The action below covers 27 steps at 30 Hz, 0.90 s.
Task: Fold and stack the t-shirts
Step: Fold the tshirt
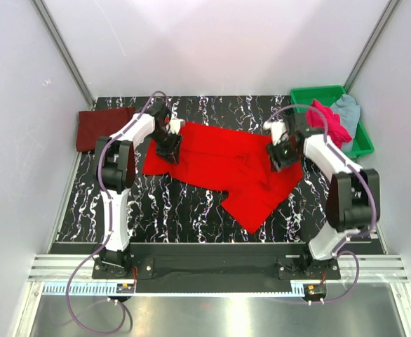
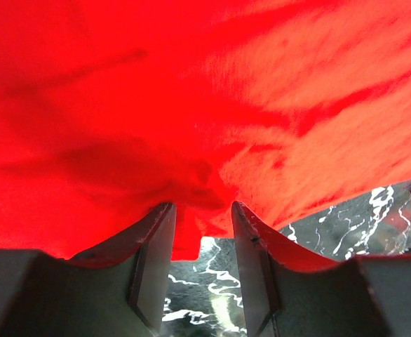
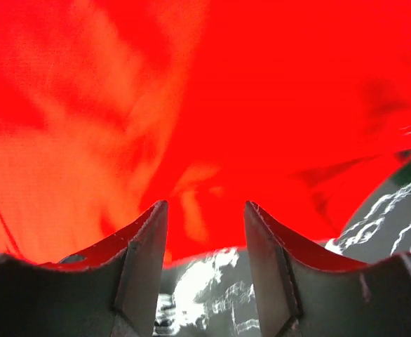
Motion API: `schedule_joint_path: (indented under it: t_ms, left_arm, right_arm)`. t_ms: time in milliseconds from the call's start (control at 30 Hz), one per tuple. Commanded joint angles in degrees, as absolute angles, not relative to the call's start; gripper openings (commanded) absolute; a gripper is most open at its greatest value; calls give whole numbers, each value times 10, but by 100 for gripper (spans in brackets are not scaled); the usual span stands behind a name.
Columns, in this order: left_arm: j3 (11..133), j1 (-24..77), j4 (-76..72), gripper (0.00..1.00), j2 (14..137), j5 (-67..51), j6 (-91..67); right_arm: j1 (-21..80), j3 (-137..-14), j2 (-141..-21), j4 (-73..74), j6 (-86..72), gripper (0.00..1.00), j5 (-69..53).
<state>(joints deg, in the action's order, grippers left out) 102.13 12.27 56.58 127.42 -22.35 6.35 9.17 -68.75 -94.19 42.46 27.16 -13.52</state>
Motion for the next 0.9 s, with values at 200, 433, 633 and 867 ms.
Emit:
schedule_joint_path:
  t_ms: [200,433,633,867]
  left_arm:
    - [1157,81,567,45,1317,-200,112]
    - [1179,65,551,45,1353,-149,92]
    - [1167,64,549,46,1370,-127,71]
    - [1131,65,548,46,1354,-98,55]
  right_arm:
    - [-13,-847,-1124,360,54,54,-226]
    - [-27,-886,-1206,375,37,54,-244]
    - [-33,-953,-1266,402,40,54,-252]
    - [-36,-1078,-1349,439,46,54,-250]
